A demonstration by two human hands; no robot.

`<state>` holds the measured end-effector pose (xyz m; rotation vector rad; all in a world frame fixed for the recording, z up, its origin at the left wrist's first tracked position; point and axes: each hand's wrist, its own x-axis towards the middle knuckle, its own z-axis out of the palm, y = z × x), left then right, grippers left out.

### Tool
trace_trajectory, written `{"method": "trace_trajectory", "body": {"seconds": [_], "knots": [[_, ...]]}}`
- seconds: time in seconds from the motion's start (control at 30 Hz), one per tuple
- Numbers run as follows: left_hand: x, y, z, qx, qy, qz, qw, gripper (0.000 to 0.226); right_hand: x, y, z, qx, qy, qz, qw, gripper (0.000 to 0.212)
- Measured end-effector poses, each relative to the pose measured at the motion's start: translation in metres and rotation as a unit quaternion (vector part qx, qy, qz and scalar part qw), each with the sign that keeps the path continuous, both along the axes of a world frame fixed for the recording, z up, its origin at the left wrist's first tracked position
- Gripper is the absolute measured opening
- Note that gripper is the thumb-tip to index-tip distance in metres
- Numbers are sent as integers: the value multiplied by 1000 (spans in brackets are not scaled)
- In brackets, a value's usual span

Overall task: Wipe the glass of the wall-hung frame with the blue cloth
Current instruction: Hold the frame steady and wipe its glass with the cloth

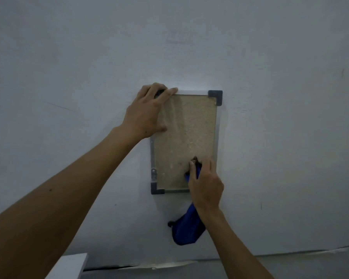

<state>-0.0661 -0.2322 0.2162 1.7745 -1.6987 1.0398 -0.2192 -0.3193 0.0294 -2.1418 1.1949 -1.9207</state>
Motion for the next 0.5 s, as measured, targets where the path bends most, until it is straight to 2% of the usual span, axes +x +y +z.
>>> {"method": "trace_trajectory", "body": {"seconds": [0.07, 0.17, 0.23, 0.3, 0.4, 0.43, 0.5], "knots": [[-1, -1, 0, -1, 3, -1, 1000, 105, 13, 8, -1, -16, 27, 12, 999, 19], [-1, 1, 0, 2, 0, -1, 1000, 105, 33, 22, -1, -57, 135, 107, 983, 18], [0, 3, 1, 2, -1, -4, 1000, 105, 30, 20, 4, -99, 180, 121, 971, 19], [0, 2, 1, 3, -2, -5, 1000, 105, 18, 12, 9, -117, 169, 71, 976, 14], [0, 3, 0, 3, 1, 0, 1000, 105, 11, 3, 12, -106, 75, -4, 992, 13], [0, 2, 0, 4, 2, 0, 1000, 105, 15, 4, 10, -107, 69, 0, 992, 13], [-1, 2, 0, 3, 2, -2, 1000, 105, 26, 12, 0, -122, 120, 62, 983, 10]]}}
